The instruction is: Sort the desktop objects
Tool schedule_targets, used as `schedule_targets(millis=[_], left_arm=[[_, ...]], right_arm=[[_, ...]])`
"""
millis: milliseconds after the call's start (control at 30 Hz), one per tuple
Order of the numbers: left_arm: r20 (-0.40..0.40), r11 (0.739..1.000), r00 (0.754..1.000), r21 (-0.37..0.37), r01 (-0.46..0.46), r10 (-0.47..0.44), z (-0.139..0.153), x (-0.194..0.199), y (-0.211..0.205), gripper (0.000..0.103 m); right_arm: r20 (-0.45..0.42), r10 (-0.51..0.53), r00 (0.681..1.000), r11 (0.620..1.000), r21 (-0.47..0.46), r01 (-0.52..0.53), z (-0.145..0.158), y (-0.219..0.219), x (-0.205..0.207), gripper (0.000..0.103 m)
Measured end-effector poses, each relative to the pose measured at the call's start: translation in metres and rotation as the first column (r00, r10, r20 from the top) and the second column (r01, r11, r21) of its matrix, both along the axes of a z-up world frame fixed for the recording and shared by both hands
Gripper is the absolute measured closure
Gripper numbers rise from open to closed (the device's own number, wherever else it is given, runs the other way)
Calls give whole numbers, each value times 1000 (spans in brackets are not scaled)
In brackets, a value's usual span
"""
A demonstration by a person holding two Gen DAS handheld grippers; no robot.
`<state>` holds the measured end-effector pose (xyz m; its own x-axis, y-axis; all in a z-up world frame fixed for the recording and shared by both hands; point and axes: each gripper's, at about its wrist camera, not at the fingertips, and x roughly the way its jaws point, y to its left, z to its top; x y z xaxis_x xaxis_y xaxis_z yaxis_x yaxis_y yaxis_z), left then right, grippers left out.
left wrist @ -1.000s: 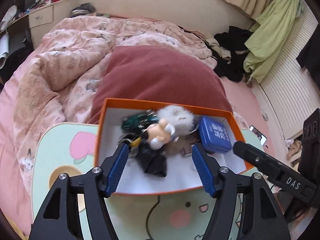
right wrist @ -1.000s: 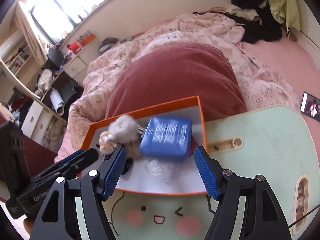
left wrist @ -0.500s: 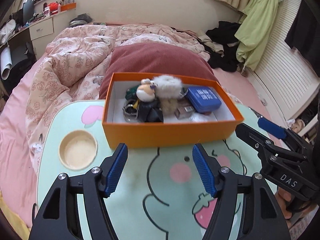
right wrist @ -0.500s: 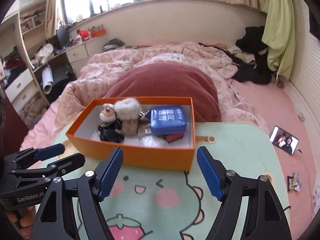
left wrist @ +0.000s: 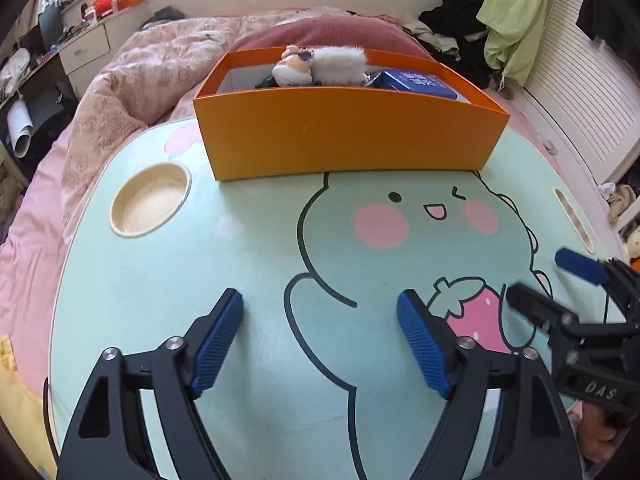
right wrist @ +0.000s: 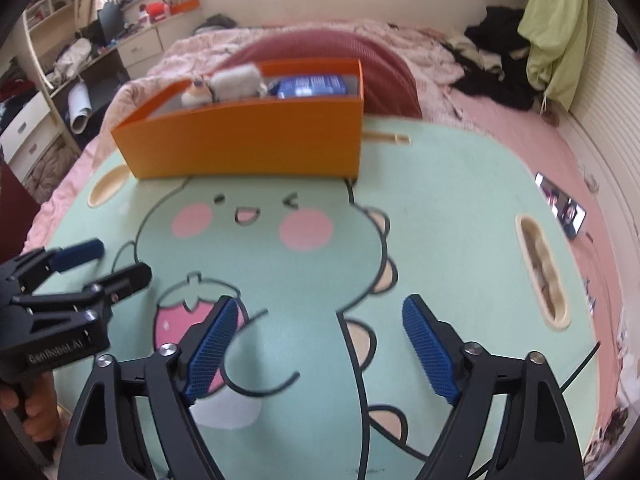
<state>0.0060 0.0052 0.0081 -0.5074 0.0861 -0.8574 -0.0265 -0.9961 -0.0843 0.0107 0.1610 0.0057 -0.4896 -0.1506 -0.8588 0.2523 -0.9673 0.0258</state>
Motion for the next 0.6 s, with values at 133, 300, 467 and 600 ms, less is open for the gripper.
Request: schedule_targets(millis=[133,300,467,600], left_arm=[[1,999,1000,-47,-10,10,-9,-3,3,0],[0,999,1000,-47,-1,1,-9,-3,3,0],[1,999,1000,-45,9,-9,-9,-6,3,0],[3,999,1000,-44,14,-14,-8,-8,3,0]], right_arm=[[-34,-6,999,999,33,7,-4,3,-5,0],[-55,-8,998,1000,26,9,-6,3,-4,0],[-57,-8,998,1000,26,9,-7,4,-3,0],[-56,-9,998,1000,25,10,-7,4,-3,0]])
